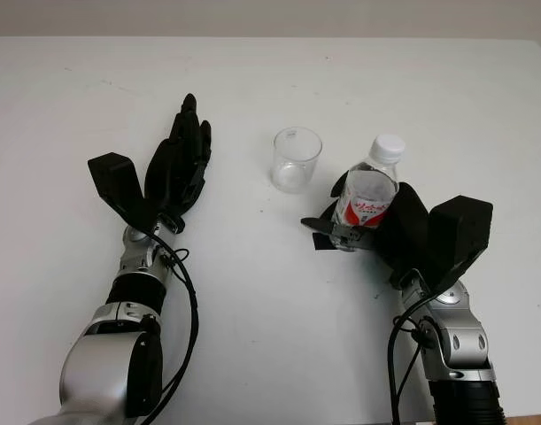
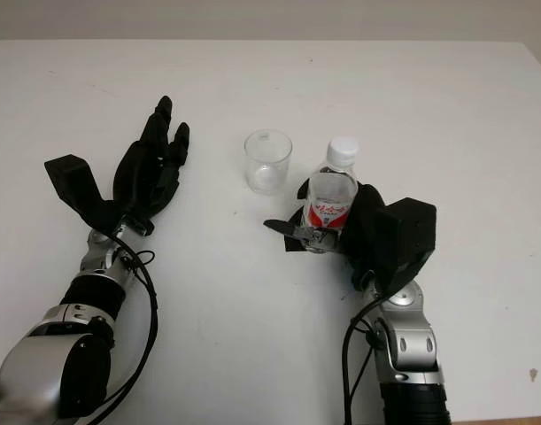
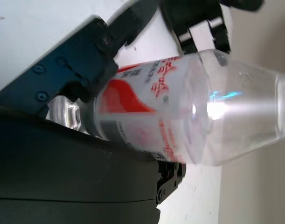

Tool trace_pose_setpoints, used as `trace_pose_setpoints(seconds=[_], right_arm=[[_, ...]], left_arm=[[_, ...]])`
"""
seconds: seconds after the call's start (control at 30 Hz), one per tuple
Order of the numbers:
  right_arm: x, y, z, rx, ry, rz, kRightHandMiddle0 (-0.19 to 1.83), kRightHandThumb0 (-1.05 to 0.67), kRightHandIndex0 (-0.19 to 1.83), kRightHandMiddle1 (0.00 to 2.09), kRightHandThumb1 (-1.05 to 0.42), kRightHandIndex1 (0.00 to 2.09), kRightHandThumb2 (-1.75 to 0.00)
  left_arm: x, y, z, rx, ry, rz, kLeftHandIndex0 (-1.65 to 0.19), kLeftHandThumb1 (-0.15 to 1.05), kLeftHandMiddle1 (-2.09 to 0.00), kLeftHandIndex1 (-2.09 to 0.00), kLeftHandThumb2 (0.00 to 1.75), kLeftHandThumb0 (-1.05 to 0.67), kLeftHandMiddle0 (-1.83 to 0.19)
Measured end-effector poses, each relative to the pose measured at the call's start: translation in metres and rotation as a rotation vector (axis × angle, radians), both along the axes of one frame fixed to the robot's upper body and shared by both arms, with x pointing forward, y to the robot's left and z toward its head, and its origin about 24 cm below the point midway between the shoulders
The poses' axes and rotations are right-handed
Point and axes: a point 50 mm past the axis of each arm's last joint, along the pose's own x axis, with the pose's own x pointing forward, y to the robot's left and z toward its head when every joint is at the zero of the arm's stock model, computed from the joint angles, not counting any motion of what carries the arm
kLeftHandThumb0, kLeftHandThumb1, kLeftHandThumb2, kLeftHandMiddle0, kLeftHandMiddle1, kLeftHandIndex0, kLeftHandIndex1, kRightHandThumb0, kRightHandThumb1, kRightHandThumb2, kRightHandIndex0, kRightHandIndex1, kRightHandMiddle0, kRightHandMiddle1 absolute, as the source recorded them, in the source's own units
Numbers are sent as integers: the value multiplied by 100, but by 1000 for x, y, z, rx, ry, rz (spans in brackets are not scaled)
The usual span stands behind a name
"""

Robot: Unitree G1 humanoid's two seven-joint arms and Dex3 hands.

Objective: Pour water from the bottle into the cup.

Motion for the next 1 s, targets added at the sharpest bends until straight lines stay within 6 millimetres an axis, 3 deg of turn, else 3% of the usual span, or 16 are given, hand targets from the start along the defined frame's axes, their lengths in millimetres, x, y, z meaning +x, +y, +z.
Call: trace_pose_setpoints(seconds=[0.07, 0.17, 0.23, 0.43, 0.77, 0.87, 1.0], right_arm=[[0, -2, 1, -49, -6, 17, -18, -58, -18, 145, -89, 117, -5], [-3, -5, 4, -90, -3, 45, -19, -61, -16, 99, -89, 68, -5], [-6, -5, 5, -101, 0, 60, -19, -62, -16, 86, -88, 56, -5], [-12, -6, 4, -110, 2, 76, -18, -64, -15, 70, -89, 44, -5], [-15, -10, 2, -117, -7, 51, -19, -67, -14, 85, -88, 52, -5], [-18, -11, 2, -122, -10, 41, -19, -69, -17, 74, -86, 50, -5], [-25, -13, 2, -136, -11, 15, -18, -74, -14, 44, -87, 20, -6]], left_arm=[[0, 0, 0, 2, 0, 0, 19, 105, 0, 0, 62, -82, 19], [0, 1, 0, 5, 1, 1, 19, 105, 0, 0, 62, -82, 19], [0, 1, -1, 7, 2, 3, 19, 105, 0, 0, 63, -82, 19], [-1, 1, -2, 9, 8, 2, 19, 105, 0, 0, 63, -82, 19], [-1, 2, -3, 12, 8, -1, 19, 105, 0, 0, 64, -81, 19], [-1, 2, -3, 13, 7, -1, 19, 105, 0, 0, 63, -81, 19], [-1, 2, -3, 14, 5, -10, 19, 105, 0, 0, 63, -81, 19]])
